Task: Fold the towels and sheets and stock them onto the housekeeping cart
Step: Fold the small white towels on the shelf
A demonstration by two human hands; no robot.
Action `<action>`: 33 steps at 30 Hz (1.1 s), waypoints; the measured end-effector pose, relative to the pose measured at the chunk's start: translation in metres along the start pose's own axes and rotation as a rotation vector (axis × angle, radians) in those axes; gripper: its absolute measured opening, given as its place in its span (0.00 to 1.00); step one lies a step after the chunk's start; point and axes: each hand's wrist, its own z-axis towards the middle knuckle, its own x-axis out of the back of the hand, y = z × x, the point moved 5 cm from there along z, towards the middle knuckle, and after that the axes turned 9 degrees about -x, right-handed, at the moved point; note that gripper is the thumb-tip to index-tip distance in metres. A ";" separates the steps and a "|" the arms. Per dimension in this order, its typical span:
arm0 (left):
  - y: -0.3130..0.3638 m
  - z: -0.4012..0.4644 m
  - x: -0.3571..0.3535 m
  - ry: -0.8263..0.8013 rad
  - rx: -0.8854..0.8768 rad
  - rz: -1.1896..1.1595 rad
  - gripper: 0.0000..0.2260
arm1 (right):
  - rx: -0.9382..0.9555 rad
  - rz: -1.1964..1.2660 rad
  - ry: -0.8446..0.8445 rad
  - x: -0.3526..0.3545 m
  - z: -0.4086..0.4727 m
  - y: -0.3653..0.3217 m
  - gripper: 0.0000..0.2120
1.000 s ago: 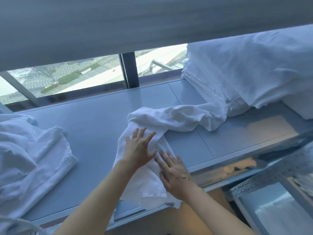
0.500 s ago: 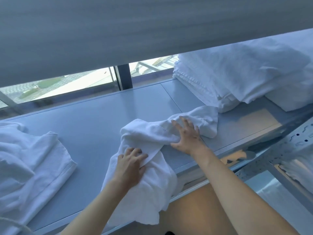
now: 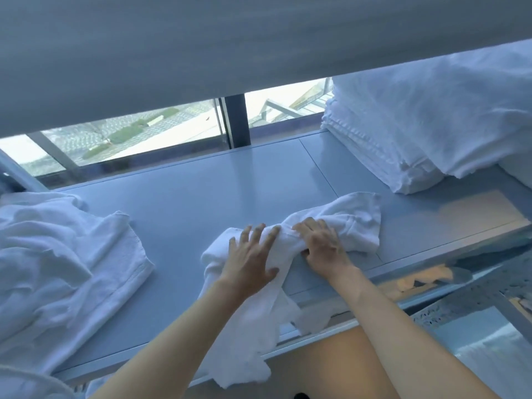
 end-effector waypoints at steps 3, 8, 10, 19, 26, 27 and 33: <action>0.020 0.023 -0.011 -0.001 -0.044 0.006 0.29 | -0.023 0.123 0.132 0.016 -0.014 0.034 0.29; 0.061 0.052 -0.001 0.178 -0.094 -0.144 0.23 | -0.171 0.052 0.279 0.060 -0.032 0.109 0.25; 0.071 0.063 0.012 0.242 -0.083 -0.189 0.22 | -0.216 0.007 0.348 0.088 -0.026 0.124 0.21; -0.037 0.017 0.055 0.499 0.314 -0.439 0.20 | 0.001 -0.081 0.504 0.148 0.109 -0.020 0.23; -0.112 -0.071 0.033 0.374 0.471 -0.313 0.30 | 0.039 0.078 0.133 0.004 0.086 -0.142 0.26; -0.112 -0.075 0.027 0.351 0.426 -0.321 0.29 | 0.002 0.067 0.030 -0.022 0.070 -0.137 0.27; -0.102 -0.079 -0.015 0.134 0.245 -0.178 0.28 | -0.071 0.058 -0.102 -0.076 0.018 -0.097 0.25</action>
